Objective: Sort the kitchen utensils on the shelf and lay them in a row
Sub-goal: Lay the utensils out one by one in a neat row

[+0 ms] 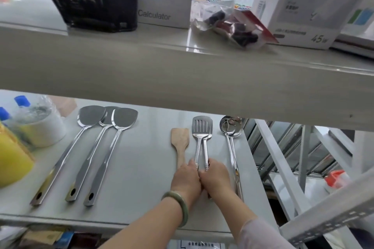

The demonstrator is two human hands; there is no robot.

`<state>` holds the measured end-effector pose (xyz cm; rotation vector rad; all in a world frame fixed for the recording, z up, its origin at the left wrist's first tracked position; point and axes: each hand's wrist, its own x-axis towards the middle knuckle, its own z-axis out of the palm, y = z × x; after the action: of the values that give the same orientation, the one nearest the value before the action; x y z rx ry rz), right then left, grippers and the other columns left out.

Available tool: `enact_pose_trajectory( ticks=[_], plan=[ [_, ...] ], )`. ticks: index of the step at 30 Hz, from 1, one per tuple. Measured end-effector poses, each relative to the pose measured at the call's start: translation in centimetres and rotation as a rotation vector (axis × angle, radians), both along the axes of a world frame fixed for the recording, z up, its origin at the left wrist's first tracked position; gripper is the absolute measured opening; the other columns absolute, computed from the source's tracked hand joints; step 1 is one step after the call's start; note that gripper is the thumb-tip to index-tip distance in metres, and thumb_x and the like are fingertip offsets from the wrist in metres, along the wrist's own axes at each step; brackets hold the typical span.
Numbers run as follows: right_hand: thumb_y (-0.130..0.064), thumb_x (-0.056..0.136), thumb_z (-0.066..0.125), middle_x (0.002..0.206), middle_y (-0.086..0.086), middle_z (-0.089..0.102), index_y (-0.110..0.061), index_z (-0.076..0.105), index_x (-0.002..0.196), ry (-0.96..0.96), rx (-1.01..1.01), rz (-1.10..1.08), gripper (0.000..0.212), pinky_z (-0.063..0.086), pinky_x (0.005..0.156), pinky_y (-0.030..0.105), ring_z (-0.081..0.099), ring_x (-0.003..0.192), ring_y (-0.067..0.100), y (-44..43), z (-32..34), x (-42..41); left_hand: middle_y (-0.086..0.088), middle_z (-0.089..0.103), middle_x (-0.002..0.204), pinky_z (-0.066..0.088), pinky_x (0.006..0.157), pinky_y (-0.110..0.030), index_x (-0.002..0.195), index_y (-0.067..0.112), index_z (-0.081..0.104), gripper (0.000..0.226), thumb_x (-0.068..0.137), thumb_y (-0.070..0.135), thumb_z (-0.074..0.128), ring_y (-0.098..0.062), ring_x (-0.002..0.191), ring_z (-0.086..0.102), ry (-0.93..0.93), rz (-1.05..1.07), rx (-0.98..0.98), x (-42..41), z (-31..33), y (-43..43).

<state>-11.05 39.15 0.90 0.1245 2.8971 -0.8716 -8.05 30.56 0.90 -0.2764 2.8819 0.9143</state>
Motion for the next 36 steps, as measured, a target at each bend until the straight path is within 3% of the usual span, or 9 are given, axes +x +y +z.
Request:
enact_pose_trajectory(
  ticks=[2, 5, 11, 16, 21, 24, 28, 36],
  plan=[
    [-0.015, 0.075, 0.054, 0.080, 0.015, 0.064, -0.008, 0.051, 0.071, 0.053, -0.030, -0.023, 0.008, 0.031, 0.056, 0.028, 0.049, 0.067, 0.028, -0.1, 0.3, 0.0, -0.013, 0.061, 0.111, 0.046, 0.081, -0.036, 0.114, 0.012, 0.048, 0.032, 0.084, 0.022, 0.049, -0.034, 0.099, 0.058, 0.022, 0.004, 0.066, 0.3, 0.3, -0.8],
    [-0.008, 0.074, 0.052, 0.065, 0.010, 0.049, -0.012, 0.037, 0.059, 0.129, -0.068, -0.058, 0.022, 0.022, 0.044, 0.027, 0.041, 0.062, 0.028, -0.6, 0.7, 0.4, -0.012, 0.060, 0.107, 0.044, 0.081, -0.032, 0.115, 0.011, 0.048, 0.037, 0.078, 0.019, 0.051, -0.029, 0.096, 0.056, 0.106, 0.024, 0.113, 1.1, 0.6, -2.2],
    [-0.007, 0.076, 0.051, 0.071, 0.009, 0.049, -0.014, 0.043, 0.071, 0.256, -0.137, 0.017, 0.012, 0.029, 0.063, 0.027, 0.041, 0.067, 0.023, -4.7, 1.5, 1.1, -0.008, 0.061, 0.105, 0.045, 0.083, -0.032, 0.121, 0.015, 0.048, 0.043, 0.080, 0.025, 0.052, -0.025, 0.095, 0.056, 0.265, 0.107, 0.051, 2.5, 1.4, -7.2],
    [-0.007, 0.077, 0.052, 0.072, 0.007, 0.046, -0.011, 0.046, 0.072, 0.283, -0.165, 0.100, 0.009, 0.027, 0.061, 0.025, 0.040, 0.065, 0.024, -9.9, 2.0, 2.2, -0.005, 0.063, 0.095, 0.046, 0.073, -0.031, 0.107, 0.019, 0.052, 0.030, 0.079, 0.029, 0.051, -0.024, 0.082, 0.055, 0.222, 0.206, -0.021, 4.4, 1.1, -12.5],
    [-0.010, 0.079, 0.051, 0.092, 0.018, 0.055, -0.001, 0.057, 0.082, 0.209, -0.152, 0.083, 0.011, 0.035, 0.069, 0.027, 0.046, 0.077, 0.026, -14.1, 0.7, 3.2, -0.006, 0.062, 0.094, 0.040, 0.068, -0.030, 0.097, 0.017, 0.052, 0.022, 0.079, 0.028, 0.051, -0.021, 0.076, 0.047, 0.144, 0.256, -0.037, 5.4, 0.6, -15.9],
    [-0.012, 0.082, 0.050, 0.102, 0.018, 0.054, 0.002, 0.058, 0.094, 0.124, -0.095, 0.065, 0.020, 0.041, 0.077, 0.030, 0.055, 0.091, 0.032, -15.1, 0.1, 3.4, -0.008, 0.062, 0.101, 0.042, 0.073, -0.032, 0.103, 0.013, 0.053, 0.027, 0.080, 0.027, 0.050, -0.023, 0.084, 0.050, 0.074, 0.245, -0.033, 5.5, 0.3, -16.7],
    [-0.013, 0.084, 0.048, 0.107, 0.016, 0.053, 0.000, 0.057, 0.103, 0.056, -0.029, 0.057, 0.024, 0.043, 0.079, 0.030, 0.056, 0.094, 0.032, -15.3, -0.5, 3.3, -0.010, 0.057, 0.115, 0.044, 0.089, -0.034, 0.123, 0.011, 0.048, 0.046, 0.081, 0.029, 0.048, -0.027, 0.109, 0.052, -0.004, 0.218, -0.055, 5.2, -0.2, -17.1],
    [-0.018, 0.086, 0.048, 0.117, 0.011, 0.054, -0.005, 0.059, 0.116, 0.108, -0.033, 0.100, 0.034, 0.040, 0.096, 0.027, 0.051, 0.110, 0.027, -14.2, -0.4, 3.2, -0.006, 0.038, 0.128, 0.034, 0.105, -0.031, 0.145, 0.019, 0.027, 0.063, 0.086, 0.036, 0.044, -0.024, 0.121, 0.041, -0.021, 0.066, -0.200, 4.0, -0.2, -17.1]
  ],
)
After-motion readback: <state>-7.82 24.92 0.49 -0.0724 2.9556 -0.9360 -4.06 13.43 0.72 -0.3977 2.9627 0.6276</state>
